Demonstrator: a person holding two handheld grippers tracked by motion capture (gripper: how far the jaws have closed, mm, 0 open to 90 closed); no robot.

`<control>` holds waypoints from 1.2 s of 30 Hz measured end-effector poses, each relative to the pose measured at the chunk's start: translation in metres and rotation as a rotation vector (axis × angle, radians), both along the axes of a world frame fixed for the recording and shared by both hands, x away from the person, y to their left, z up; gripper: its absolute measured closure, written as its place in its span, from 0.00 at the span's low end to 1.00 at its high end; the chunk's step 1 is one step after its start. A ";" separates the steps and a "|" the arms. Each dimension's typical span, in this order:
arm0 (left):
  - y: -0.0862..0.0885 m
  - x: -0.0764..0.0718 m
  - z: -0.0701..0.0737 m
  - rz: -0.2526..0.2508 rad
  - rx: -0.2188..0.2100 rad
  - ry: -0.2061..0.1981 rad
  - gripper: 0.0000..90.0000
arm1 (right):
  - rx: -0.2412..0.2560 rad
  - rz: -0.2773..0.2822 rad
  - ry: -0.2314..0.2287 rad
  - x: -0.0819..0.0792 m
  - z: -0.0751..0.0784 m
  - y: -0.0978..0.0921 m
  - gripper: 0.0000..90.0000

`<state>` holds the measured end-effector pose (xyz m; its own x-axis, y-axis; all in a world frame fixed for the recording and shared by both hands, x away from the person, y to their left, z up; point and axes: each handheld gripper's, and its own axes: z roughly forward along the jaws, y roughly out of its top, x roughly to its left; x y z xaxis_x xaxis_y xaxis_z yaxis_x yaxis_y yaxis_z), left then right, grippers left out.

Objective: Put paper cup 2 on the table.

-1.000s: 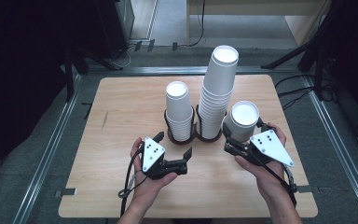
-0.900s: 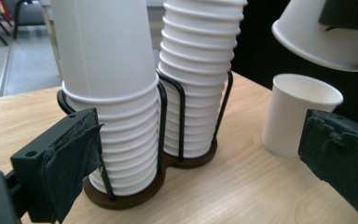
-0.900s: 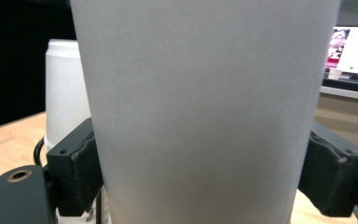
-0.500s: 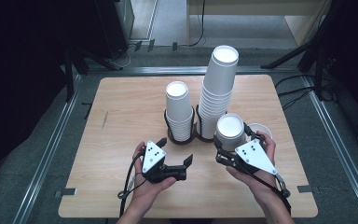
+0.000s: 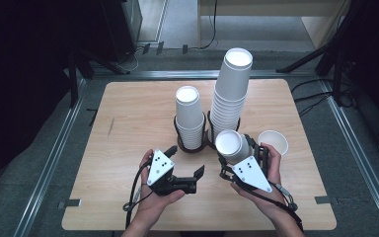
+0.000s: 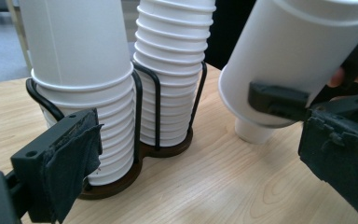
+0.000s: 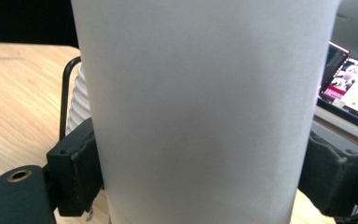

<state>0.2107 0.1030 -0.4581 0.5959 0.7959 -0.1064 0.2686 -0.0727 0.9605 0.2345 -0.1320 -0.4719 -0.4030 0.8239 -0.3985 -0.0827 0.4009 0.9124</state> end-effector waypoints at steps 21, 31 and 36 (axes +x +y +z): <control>-0.007 -0.005 0.001 -0.100 0.031 0.000 0.00 | -0.240 0.040 -0.134 -0.006 -0.021 0.016 0.15; -0.010 -0.006 0.001 -0.131 0.046 0.006 0.00 | -0.336 0.073 -0.203 -0.011 -0.028 0.023 0.15; -0.013 -0.007 0.000 -0.150 0.057 0.015 0.00 | -0.371 0.092 -0.222 -0.013 -0.030 0.025 0.15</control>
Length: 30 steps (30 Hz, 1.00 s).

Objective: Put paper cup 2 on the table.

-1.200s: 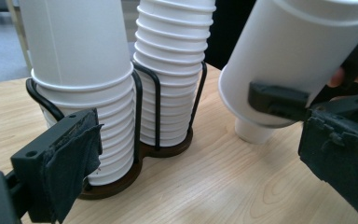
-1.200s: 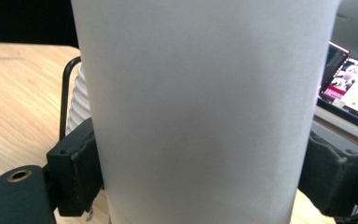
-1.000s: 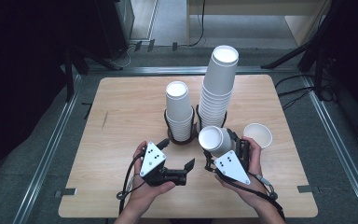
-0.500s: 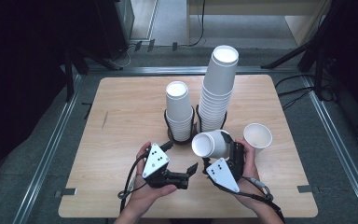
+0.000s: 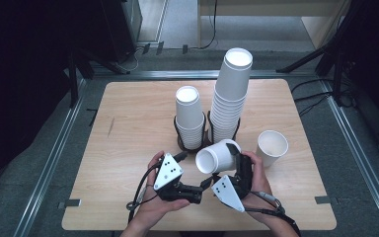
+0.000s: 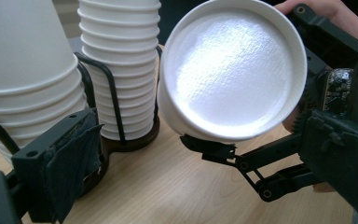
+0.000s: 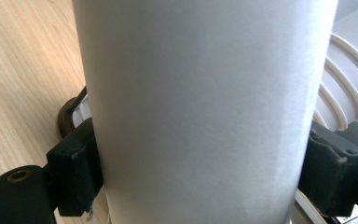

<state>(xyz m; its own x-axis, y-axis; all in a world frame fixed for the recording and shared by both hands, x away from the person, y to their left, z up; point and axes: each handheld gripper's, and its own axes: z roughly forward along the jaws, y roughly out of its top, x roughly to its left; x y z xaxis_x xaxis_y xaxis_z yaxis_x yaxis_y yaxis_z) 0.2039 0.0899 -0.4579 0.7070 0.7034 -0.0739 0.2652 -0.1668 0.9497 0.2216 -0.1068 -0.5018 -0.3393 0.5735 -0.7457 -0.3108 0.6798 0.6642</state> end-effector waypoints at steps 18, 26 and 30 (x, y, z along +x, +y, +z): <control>-0.004 -0.002 0.000 -0.034 0.021 0.008 0.07 | -0.069 0.103 -0.013 -0.008 -0.006 0.005 0.15; -0.005 -0.001 -0.002 -0.028 0.037 0.027 0.14 | -0.104 0.137 -0.014 -0.010 -0.009 0.007 0.15; -0.005 -0.001 -0.002 -0.028 0.035 0.037 0.15 | -0.119 0.143 -0.014 -0.010 -0.010 0.007 0.15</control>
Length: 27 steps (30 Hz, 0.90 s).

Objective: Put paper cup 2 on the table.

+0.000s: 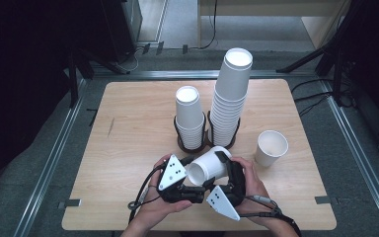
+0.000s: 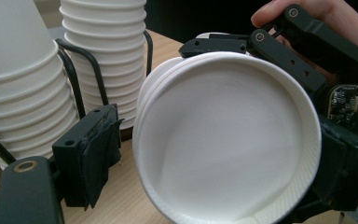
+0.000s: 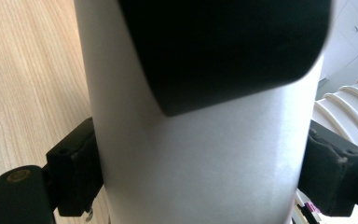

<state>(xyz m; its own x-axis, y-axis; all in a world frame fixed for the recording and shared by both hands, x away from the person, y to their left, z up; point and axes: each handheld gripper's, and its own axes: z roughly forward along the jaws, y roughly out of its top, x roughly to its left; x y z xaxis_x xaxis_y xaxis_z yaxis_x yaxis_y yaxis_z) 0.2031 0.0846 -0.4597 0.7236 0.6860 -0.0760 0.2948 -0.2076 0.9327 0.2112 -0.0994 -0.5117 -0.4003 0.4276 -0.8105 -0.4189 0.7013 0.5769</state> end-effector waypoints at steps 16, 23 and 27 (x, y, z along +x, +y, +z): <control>0.000 0.002 -0.003 0.013 0.022 0.014 0.23 | -0.041 0.005 -0.018 0.000 -0.005 0.001 0.15; 0.001 0.001 -0.003 0.002 0.014 0.011 0.25 | -0.039 0.005 -0.019 0.001 -0.005 0.000 0.14; 0.001 0.002 -0.003 -0.002 0.005 0.012 0.25 | -0.035 0.005 -0.013 0.001 -0.005 0.000 0.14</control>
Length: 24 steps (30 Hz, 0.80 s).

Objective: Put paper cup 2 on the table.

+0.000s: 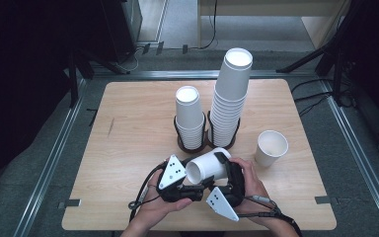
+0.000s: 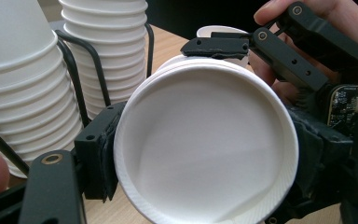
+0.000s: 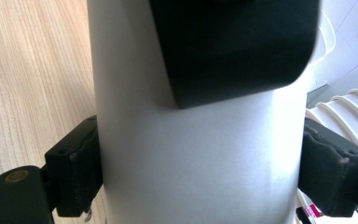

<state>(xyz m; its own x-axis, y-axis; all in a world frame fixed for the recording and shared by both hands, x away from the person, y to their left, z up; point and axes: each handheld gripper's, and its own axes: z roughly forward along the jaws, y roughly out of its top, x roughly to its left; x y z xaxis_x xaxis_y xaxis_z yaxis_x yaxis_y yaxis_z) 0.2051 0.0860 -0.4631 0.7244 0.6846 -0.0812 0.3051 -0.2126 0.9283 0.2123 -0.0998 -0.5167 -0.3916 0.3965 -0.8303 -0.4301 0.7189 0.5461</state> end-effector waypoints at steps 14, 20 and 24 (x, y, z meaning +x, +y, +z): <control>0.009 0.000 0.003 -0.036 -0.038 -0.044 0.26 | 0.059 -0.007 0.039 0.000 0.007 -0.001 0.11; 0.016 0.001 0.008 0.001 -0.067 -0.065 0.26 | 0.076 0.001 0.033 -0.004 0.016 -0.003 0.09; 0.024 0.003 0.009 0.035 -0.090 -0.087 0.26 | 0.089 0.018 0.026 -0.006 0.022 -0.004 0.08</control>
